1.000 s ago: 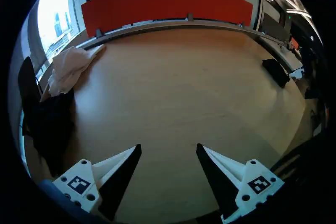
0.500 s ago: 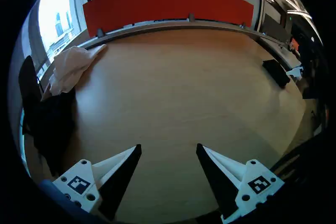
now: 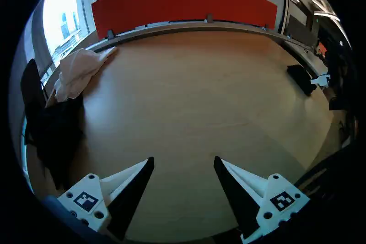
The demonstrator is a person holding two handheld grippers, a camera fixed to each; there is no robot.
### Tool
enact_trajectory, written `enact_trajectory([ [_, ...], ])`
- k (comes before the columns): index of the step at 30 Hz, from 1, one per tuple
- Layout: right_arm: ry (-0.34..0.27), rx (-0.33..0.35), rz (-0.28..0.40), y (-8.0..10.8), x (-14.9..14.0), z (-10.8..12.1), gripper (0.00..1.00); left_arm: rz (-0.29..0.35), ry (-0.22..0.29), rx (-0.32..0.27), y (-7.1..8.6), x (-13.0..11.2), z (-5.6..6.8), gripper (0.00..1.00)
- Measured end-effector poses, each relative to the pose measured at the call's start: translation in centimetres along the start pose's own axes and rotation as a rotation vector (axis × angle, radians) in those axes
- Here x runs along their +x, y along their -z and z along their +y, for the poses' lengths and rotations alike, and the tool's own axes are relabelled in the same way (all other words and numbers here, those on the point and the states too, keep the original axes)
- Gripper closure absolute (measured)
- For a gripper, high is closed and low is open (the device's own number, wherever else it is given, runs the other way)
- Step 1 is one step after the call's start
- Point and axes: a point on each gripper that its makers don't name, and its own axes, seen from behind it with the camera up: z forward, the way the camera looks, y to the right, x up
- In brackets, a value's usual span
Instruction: Fold towel
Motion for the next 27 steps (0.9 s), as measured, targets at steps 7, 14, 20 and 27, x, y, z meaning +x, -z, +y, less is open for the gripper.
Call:
enact_trajectory([
  [7,0.011,0.003,-0.030,-0.8,-1.5,0.0,0.00,-0.005,-0.004,0.004,0.1,-0.3,-0.1,0.03],
  [14,0.031,0.005,-0.059,-1.3,-2.6,0.2,0.00,-0.007,-0.003,0.009,0.2,-0.4,-0.3,0.03],
  [20,0.043,0.007,-0.068,-1.5,-2.7,0.2,0.00,-0.007,-0.005,0.011,0.2,-0.4,-0.2,0.03],
  [27,0.040,0.015,-0.032,-0.6,-1.7,-0.2,0.00,-0.003,0.006,0.012,0.2,-0.3,-0.2,0.03],
])
